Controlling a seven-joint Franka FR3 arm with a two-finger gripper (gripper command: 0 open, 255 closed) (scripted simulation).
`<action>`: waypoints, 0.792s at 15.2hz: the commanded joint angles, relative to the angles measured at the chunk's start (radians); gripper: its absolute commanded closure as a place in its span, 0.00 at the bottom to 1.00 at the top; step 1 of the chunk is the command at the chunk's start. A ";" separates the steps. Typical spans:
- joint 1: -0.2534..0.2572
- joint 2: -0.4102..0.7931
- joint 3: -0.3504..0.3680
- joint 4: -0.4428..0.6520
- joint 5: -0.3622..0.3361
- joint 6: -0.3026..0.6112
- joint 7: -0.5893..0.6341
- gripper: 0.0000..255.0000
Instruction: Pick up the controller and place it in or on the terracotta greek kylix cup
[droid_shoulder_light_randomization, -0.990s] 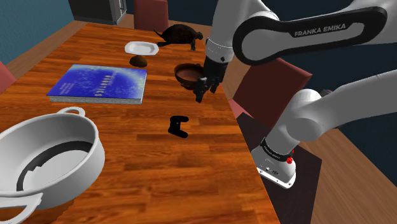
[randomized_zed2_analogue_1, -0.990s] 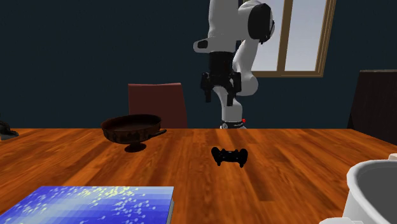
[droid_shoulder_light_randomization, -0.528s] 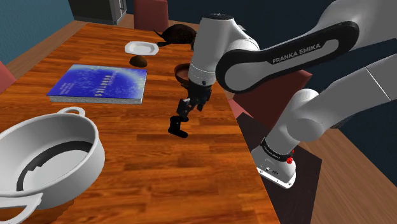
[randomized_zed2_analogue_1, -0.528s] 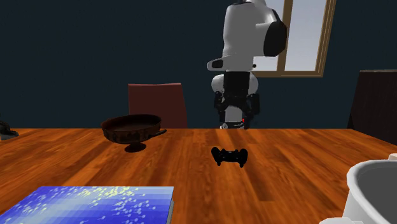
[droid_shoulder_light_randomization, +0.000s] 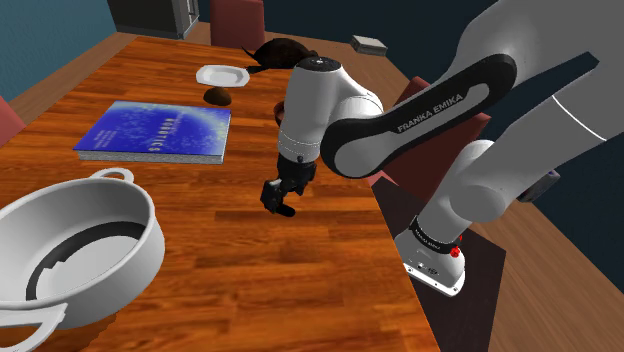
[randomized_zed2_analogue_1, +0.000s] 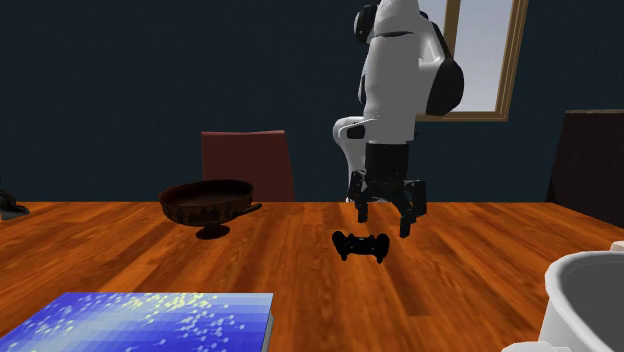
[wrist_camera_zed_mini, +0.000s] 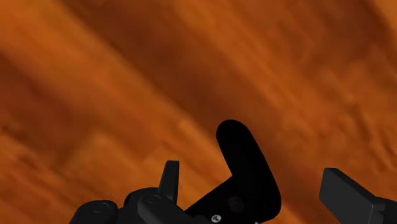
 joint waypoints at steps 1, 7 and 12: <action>-0.007 0.028 0.010 -0.008 -0.011 0.036 0.008 0.00; -0.013 0.050 0.018 -0.015 -0.020 0.063 0.016 0.00; -0.013 0.050 0.017 -0.015 -0.020 0.063 0.016 1.00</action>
